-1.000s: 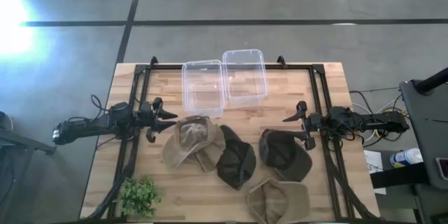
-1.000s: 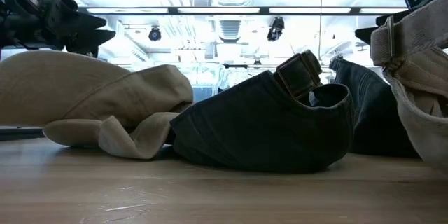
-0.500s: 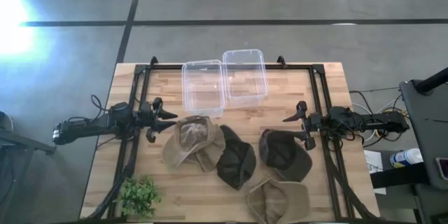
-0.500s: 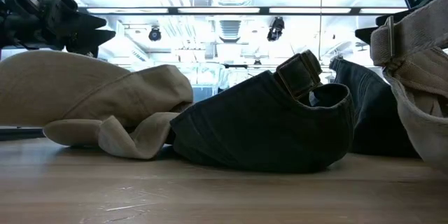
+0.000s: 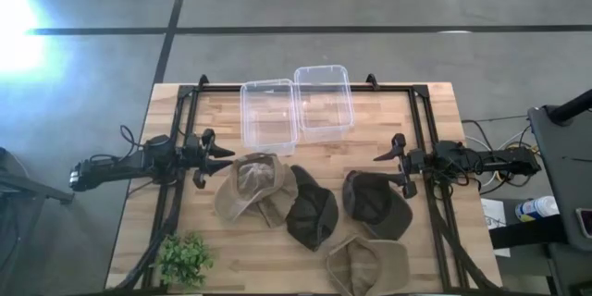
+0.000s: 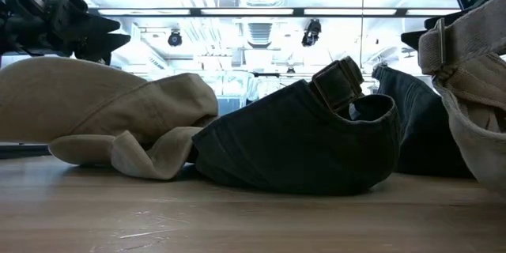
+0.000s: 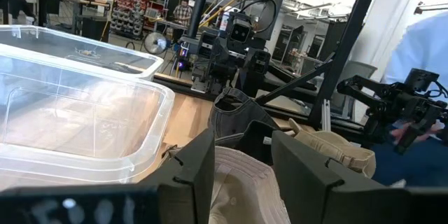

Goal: Pick & Place hat

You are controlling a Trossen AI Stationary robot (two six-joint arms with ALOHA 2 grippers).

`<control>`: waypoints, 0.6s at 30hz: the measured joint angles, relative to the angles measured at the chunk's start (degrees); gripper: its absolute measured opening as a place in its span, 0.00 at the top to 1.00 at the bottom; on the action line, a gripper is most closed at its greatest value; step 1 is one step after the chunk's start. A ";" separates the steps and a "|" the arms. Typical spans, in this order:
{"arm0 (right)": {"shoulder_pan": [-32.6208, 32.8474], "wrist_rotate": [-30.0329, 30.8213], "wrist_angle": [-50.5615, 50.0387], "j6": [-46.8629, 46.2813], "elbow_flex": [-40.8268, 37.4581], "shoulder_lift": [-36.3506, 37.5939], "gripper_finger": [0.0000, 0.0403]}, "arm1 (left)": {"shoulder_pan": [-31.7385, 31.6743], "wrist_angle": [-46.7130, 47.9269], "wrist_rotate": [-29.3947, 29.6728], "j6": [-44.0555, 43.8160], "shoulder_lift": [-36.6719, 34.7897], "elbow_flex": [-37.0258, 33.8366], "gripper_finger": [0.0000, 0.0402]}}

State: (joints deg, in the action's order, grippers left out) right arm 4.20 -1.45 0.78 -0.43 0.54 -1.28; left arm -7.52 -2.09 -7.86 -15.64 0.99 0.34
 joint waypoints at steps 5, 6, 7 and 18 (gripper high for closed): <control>0.01 0.01 0.40 1.04 0.00 0.00 0.44 | 0.01 0.02 0.00 0.00 0.00 0.00 0.66; -0.01 0.00 0.62 -0.68 0.00 0.00 0.44 | 0.01 0.01 0.00 0.00 0.00 0.00 0.66; 0.01 0.00 0.96 -4.08 0.00 0.00 0.44 | 0.00 0.02 0.00 0.00 0.01 0.00 0.66; 0.01 7.00 1.07 -50.83 0.00 -0.07 0.44 | 0.01 0.02 0.00 0.00 0.00 0.00 0.66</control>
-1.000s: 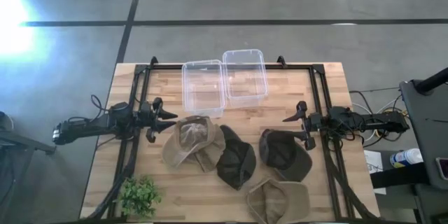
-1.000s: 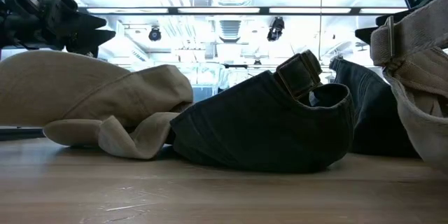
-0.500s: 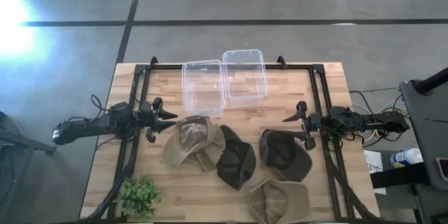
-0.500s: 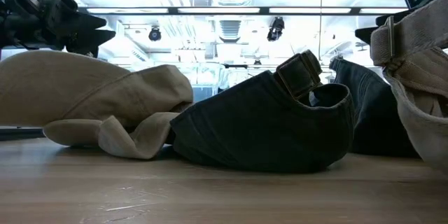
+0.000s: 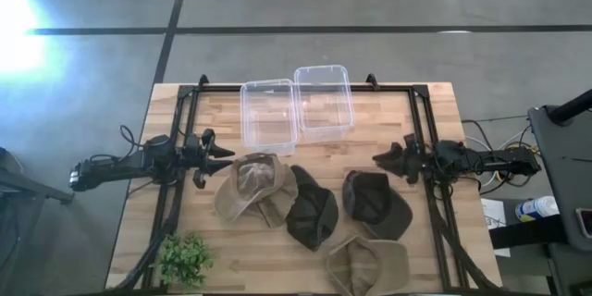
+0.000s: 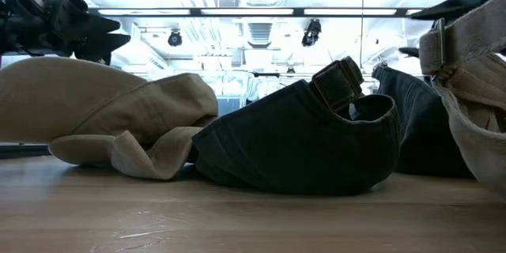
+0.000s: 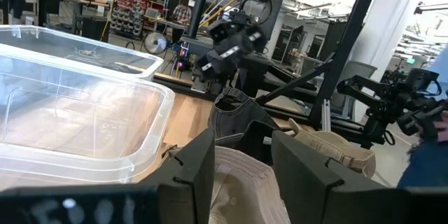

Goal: Pick & Place hat
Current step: Put the right black cap into the right transparent bin

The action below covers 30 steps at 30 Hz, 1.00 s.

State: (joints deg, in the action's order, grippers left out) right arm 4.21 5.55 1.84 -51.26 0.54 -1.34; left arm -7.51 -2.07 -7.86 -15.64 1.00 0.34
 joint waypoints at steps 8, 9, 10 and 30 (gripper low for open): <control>0.00 6.57 0.70 -9.63 0.00 -1.46 0.44 | 0.00 -0.02 0.00 0.00 0.02 0.00 0.66; 0.00 6.71 0.70 -9.88 0.00 -2.19 0.44 | -0.01 -0.01 0.00 0.00 0.01 0.00 0.66; 0.00 7.41 0.74 -10.82 0.00 -3.15 0.44 | 0.00 -0.02 0.00 0.00 0.02 0.00 0.66; 0.13 8.19 -53.00 -1.21 39.43 -48.46 0.58 | 0.00 0.00 0.00 0.00 0.00 0.00 0.66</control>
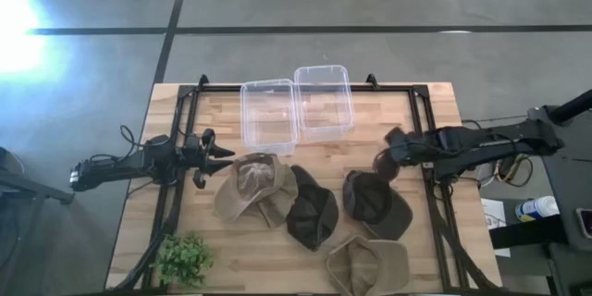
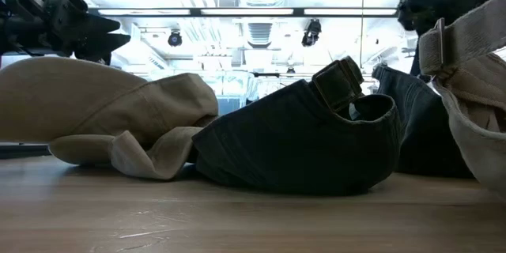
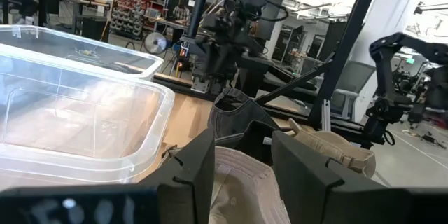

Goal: Pick & Place hat
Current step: Put the right black cap into the right transparent bin

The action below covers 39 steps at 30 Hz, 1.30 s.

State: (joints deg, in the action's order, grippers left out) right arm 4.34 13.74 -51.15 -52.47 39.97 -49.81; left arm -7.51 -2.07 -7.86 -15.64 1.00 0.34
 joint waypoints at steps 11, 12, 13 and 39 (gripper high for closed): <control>-0.02 -14.17 -2.79 21.27 2.84 -12.55 0.41 | 0.00 -0.02 0.00 0.00 0.02 0.00 0.66; -0.03 -12.52 -2.50 22.50 2.78 -13.39 0.39 | -0.02 -0.02 0.00 0.00 0.02 0.00 0.66; -0.05 -11.00 -1.90 23.55 2.59 -14.18 0.38 | 0.00 -0.01 0.00 0.00 0.00 0.00 0.66; -12.90 -13.86 5.95 29.25 18.12 -14.03 0.97 | -0.01 -0.02 0.01 0.00 0.01 0.00 0.66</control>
State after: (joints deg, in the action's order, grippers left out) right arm -8.56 -0.11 -45.20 -23.22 58.09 -63.84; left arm -7.52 -2.09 -7.85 -15.64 1.01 0.34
